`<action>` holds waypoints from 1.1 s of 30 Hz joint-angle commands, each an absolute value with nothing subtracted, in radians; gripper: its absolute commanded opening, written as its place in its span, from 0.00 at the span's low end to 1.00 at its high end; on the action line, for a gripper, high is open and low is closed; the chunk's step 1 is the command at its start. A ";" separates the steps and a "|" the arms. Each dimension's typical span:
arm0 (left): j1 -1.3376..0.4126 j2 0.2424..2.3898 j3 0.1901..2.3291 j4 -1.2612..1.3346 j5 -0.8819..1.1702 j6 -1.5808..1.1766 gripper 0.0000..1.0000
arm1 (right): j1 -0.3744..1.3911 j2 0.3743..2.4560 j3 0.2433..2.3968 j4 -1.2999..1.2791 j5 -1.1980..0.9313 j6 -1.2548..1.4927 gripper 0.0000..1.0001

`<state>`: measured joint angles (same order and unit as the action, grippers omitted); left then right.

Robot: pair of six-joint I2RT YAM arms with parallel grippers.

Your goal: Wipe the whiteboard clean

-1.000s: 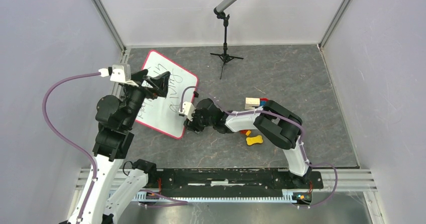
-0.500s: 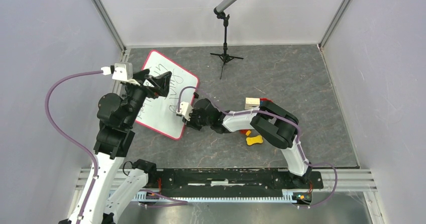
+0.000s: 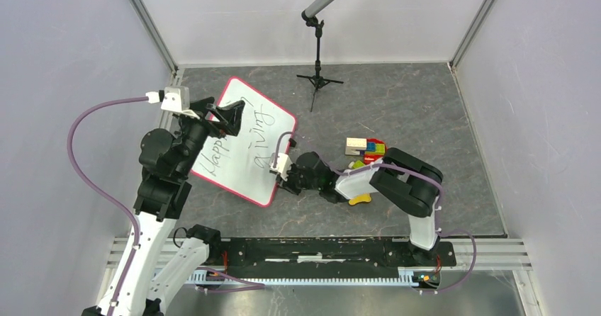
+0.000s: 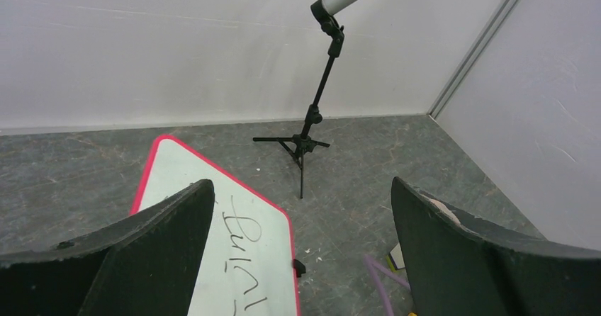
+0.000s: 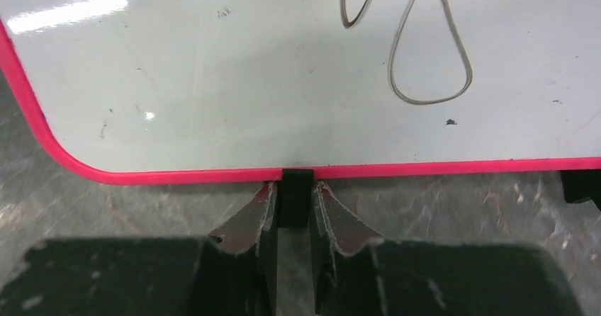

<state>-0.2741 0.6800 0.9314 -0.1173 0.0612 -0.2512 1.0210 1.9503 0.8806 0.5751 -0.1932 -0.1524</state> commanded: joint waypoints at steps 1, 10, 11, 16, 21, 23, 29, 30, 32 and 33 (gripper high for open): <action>-0.267 0.690 0.947 -0.075 0.089 -0.295 1.00 | 1.027 1.880 0.750 0.534 -0.223 -0.139 0.00; -0.267 0.703 0.959 -0.091 0.093 -0.299 1.00 | 0.993 1.689 0.490 0.614 -0.336 -0.065 0.00; -0.267 0.705 0.962 -0.094 0.097 -0.299 1.00 | 0.988 1.671 0.472 0.611 -0.336 -0.062 0.02; -0.267 0.710 0.962 -0.094 0.094 -0.300 1.00 | 0.976 1.608 0.447 0.512 -0.278 -0.063 0.18; -0.267 0.727 0.964 -0.096 0.107 -0.308 1.00 | 0.976 1.496 0.456 0.340 -0.207 -0.009 0.46; -0.267 0.732 0.975 -0.111 0.116 -0.311 1.00 | 0.976 1.430 0.448 0.261 -0.186 0.019 0.57; -0.270 0.733 0.981 -0.119 0.110 -0.302 1.00 | 0.976 1.193 0.454 -0.050 -0.076 0.139 0.88; -0.273 0.733 0.980 -0.120 0.108 -0.299 1.00 | 0.976 1.154 0.458 -0.088 -0.068 0.169 0.89; -0.278 0.732 0.982 -0.123 0.099 -0.293 1.00 | 0.976 1.100 0.471 -0.153 0.003 0.285 0.94; -0.280 0.734 0.984 -0.127 0.096 -0.291 1.00 | 0.974 1.081 0.481 -0.198 0.069 0.346 0.98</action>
